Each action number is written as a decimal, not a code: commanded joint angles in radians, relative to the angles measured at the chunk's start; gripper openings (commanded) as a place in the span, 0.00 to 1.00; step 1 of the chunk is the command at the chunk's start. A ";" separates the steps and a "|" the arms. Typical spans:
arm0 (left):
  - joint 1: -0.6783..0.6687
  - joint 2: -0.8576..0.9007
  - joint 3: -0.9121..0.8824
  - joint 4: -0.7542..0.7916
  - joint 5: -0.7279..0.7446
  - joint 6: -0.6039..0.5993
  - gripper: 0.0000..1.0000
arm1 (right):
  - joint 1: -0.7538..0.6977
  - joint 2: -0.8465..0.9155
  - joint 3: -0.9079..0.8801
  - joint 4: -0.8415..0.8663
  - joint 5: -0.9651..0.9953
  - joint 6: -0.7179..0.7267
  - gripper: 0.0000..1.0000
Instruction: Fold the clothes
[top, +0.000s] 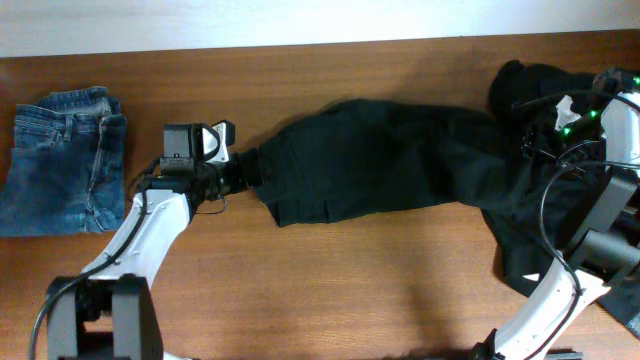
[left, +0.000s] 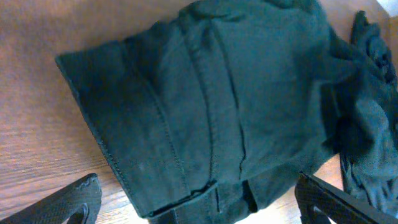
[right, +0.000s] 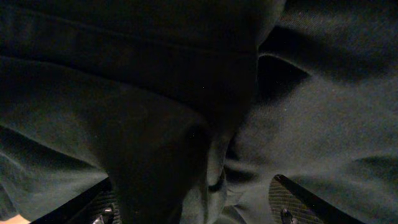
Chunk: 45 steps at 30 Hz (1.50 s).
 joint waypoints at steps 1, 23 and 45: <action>-0.011 0.103 0.008 0.005 0.015 -0.113 0.99 | 0.006 0.010 0.010 -0.003 -0.002 0.007 0.78; 0.099 0.140 0.009 0.069 -0.007 -0.004 0.00 | 0.006 0.010 0.010 -0.014 -0.002 0.007 0.78; 0.277 0.082 0.013 -0.197 0.281 0.037 0.01 | 0.049 0.010 0.010 -0.113 -0.317 -0.177 0.88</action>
